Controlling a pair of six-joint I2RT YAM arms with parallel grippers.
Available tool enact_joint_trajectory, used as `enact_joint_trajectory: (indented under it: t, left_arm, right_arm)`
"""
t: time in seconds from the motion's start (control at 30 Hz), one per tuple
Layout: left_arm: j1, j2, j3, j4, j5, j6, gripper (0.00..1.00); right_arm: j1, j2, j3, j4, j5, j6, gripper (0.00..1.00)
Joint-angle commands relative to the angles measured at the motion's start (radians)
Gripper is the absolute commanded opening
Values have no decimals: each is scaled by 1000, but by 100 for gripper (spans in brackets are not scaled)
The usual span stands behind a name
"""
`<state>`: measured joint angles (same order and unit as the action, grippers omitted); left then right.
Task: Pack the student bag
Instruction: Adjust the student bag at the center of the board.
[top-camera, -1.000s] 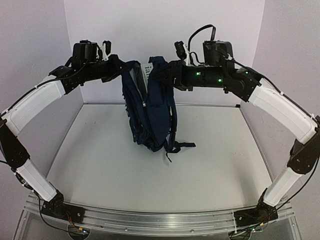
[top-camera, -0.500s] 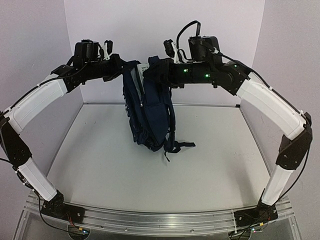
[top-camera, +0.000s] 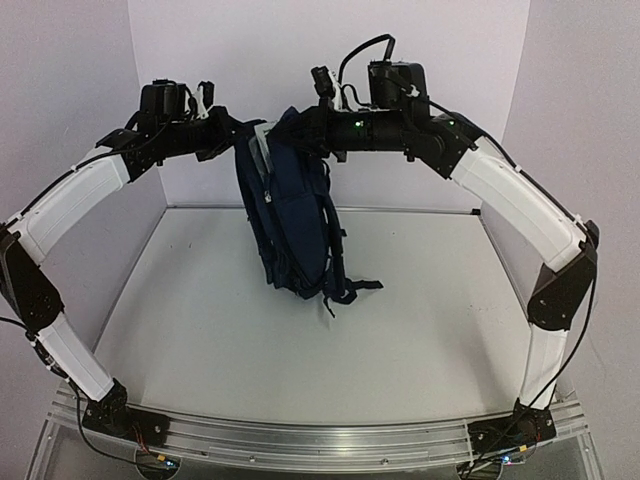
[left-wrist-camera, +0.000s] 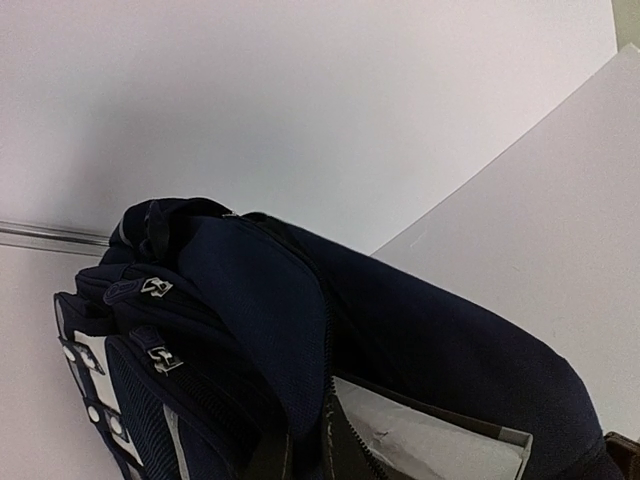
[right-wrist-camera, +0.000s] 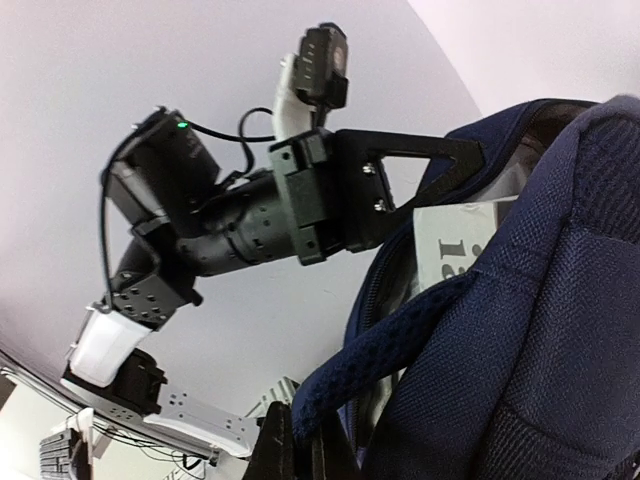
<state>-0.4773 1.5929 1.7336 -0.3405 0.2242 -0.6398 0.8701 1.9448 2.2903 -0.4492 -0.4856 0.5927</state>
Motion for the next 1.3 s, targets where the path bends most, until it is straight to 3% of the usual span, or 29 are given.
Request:
enact_joint_trajectory:
  t: [0.0, 0.1, 0.27, 0.37, 0.43, 0.5, 0.6, 0.67, 0.8, 0.87, 0.97, 1.07, 1.13, 1.27]
  left_arm:
    - [69, -55, 46, 168, 72, -4, 0]
    - [89, -40, 76, 137, 104, -2, 0]
    - [93, -40, 80, 141, 118, 27, 0]
    - [93, -40, 76, 174, 222, 80, 5]
    - [93, -47, 79, 197, 317, 138, 20]
    - [92, -66, 72, 216, 358, 199, 43]
    - [90, -79, 69, 247, 411, 250, 68]
    - [79, -55, 102, 244, 482, 264, 78]
    - [-4, 37, 195, 153, 530, 371, 88]
    - [-56, 83, 240, 92, 524, 453, 89]
    - [-78, 128, 246, 104, 564, 445, 83]
    - [-78, 172, 244, 54, 526, 421, 62]
    - [-76, 194, 249, -30, 429, 428, 44]
    - [-72, 190, 178, -98, 222, 411, 32]
  right_arm:
    - [-23, -134, 24, 439, -240, 94, 0]
    - [-40, -207, -59, 650, -312, 151, 0]
    - [-72, -252, -137, 665, -284, 150, 0]
    - [-99, -270, -258, 666, -263, 156, 0]
    - [-120, -281, -341, 673, -263, 162, 0]
    - [-127, -288, -406, 681, -272, 163, 0]
    - [-129, -296, -469, 695, -287, 158, 0]
    - [-130, -300, -484, 702, -299, 156, 0]
    - [-130, -311, -488, 740, -338, 147, 0]
    - [-131, -318, -487, 781, -356, 151, 0]
    - [-131, -321, -476, 811, -368, 153, 0]
    - [-137, -318, -459, 818, -370, 158, 0]
    - [-141, -318, -452, 821, -367, 161, 0]
    - [-149, -331, -456, 829, -341, 152, 0]
